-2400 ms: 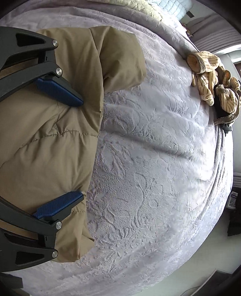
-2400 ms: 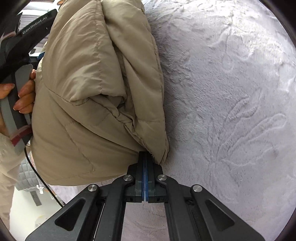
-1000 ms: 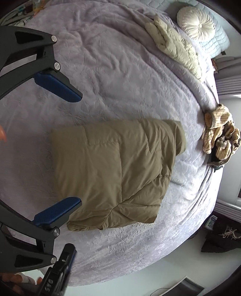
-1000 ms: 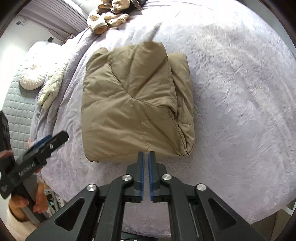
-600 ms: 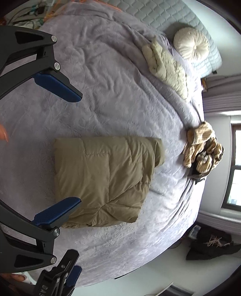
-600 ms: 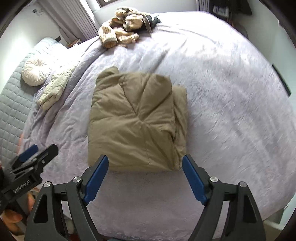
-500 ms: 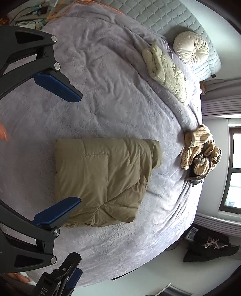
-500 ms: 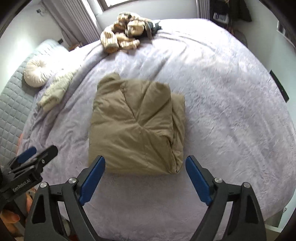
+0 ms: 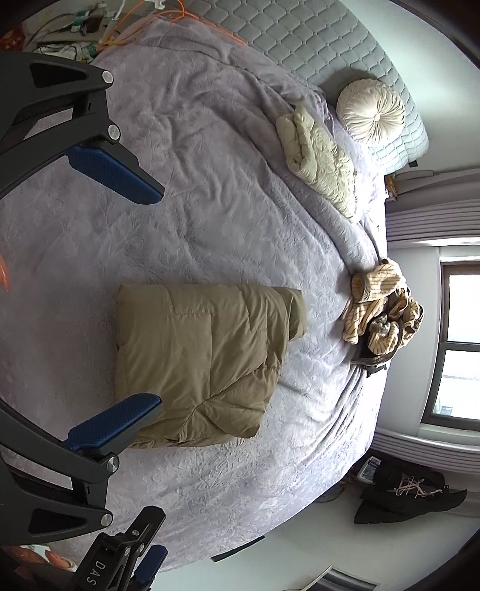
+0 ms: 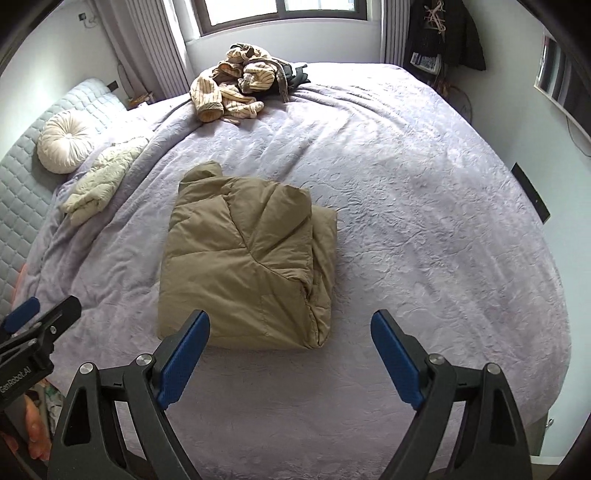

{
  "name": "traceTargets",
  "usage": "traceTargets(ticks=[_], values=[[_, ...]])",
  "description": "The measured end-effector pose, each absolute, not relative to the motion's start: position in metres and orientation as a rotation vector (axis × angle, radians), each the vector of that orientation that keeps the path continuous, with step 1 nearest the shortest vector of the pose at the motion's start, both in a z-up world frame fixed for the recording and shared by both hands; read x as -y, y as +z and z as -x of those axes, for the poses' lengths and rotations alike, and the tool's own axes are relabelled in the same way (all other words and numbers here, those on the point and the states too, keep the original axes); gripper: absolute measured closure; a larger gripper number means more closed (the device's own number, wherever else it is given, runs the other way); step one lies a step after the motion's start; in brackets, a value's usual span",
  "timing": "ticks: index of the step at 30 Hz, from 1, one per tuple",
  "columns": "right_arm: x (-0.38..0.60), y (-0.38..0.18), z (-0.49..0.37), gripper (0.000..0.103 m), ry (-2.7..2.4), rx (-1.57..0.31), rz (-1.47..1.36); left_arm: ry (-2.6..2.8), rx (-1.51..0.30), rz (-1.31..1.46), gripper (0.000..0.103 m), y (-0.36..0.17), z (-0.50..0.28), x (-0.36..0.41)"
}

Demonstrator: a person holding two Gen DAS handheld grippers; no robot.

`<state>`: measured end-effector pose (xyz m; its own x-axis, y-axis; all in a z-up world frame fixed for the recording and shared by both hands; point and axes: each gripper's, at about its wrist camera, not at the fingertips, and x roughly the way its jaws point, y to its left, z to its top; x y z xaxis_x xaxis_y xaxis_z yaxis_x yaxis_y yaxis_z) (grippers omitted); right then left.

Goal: Fold large clothes

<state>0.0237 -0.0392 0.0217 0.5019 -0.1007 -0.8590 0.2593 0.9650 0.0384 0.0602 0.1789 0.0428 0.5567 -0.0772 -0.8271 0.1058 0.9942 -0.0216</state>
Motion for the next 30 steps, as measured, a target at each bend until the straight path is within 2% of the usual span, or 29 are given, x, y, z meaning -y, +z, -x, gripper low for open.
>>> traceTargets(ticks=[30], values=[[0.0342, 0.0296, -0.0151, 0.012, -0.233, -1.022, -0.171, -0.099, -0.993, -0.024, 0.0, 0.0426, -0.0517, -0.1781]])
